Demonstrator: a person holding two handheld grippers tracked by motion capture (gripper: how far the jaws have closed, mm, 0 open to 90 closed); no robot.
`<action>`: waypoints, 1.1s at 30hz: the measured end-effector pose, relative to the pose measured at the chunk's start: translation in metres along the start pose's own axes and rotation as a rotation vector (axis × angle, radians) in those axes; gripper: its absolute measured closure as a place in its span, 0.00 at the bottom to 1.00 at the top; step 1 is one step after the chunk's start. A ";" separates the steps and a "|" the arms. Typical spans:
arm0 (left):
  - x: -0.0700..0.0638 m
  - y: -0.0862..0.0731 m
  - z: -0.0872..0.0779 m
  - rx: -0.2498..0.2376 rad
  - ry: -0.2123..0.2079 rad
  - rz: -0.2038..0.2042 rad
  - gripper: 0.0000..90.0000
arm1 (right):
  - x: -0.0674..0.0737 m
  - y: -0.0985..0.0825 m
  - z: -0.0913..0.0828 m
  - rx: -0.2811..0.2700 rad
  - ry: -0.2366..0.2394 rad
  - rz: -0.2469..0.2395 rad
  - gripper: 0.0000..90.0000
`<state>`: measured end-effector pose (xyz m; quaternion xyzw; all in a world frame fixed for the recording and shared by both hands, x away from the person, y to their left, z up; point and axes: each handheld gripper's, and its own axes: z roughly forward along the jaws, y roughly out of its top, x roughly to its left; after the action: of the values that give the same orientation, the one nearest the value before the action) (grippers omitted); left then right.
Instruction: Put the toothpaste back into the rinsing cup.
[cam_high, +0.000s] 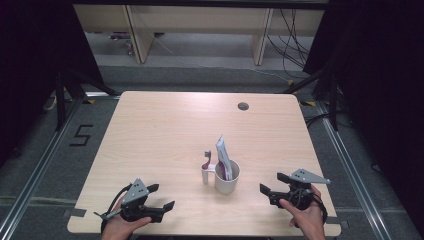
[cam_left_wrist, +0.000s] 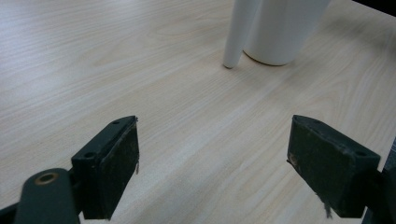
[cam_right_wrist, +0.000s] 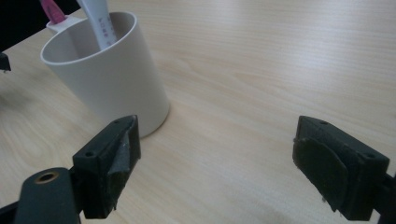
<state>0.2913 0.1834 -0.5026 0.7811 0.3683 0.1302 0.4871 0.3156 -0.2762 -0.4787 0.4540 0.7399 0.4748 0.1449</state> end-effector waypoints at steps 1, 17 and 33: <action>0.000 0.000 0.000 -0.001 0.001 0.001 0.18 | 0.001 -0.001 -0.002 0.018 0.001 0.001 0.18; -0.001 0.000 0.000 -0.005 -0.005 -0.004 0.18 | 0.016 -0.021 -0.004 0.106 0.052 -0.056 0.18; -0.002 -0.001 0.002 0.009 -0.014 -0.004 0.18 | 0.028 -0.037 -0.008 0.209 0.024 -0.116 0.18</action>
<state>0.2908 0.1808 -0.5044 0.7834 0.3671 0.1222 0.4865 0.2754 -0.2632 -0.4991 0.4173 0.8121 0.3912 0.1151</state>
